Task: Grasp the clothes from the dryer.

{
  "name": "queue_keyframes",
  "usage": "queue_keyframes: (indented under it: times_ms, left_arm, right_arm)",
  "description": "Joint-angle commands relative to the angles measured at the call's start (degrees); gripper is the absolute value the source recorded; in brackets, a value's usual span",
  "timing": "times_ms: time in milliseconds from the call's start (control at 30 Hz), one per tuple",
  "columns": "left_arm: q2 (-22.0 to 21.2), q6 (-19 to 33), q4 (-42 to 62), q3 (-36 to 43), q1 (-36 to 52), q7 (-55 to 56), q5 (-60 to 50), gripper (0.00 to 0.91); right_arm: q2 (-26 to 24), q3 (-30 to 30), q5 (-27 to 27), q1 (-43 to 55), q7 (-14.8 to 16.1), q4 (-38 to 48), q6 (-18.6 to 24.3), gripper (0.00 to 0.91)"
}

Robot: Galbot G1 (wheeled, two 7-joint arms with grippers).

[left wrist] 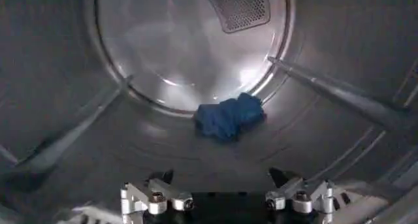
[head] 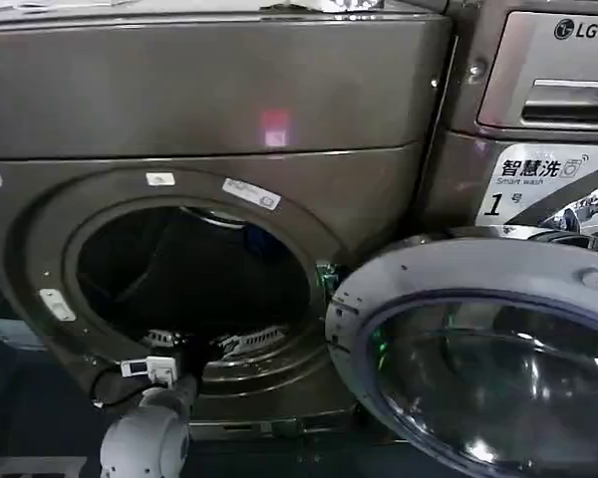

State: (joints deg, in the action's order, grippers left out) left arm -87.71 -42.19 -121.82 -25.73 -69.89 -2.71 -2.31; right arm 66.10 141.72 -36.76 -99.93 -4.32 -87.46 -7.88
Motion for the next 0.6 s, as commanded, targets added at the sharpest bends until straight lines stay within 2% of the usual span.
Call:
queue_keyframes:
  times_ms: [33, 600]
  left_arm:
    - [-0.1, -2.8, 0.1, 0.2, -0.1, 0.0, -0.3, 0.907]
    - [-0.7, -2.8, 2.1, 2.1, 2.2, 0.8, -1.8, 0.907]
  right_arm:
    - [0.0, 0.0, 0.0, 0.0, 0.0, -0.1, 0.0, 0.907]
    - [-0.5, -0.2, 1.5, -0.1, -0.7, 1.0, 1.4, 0.907]
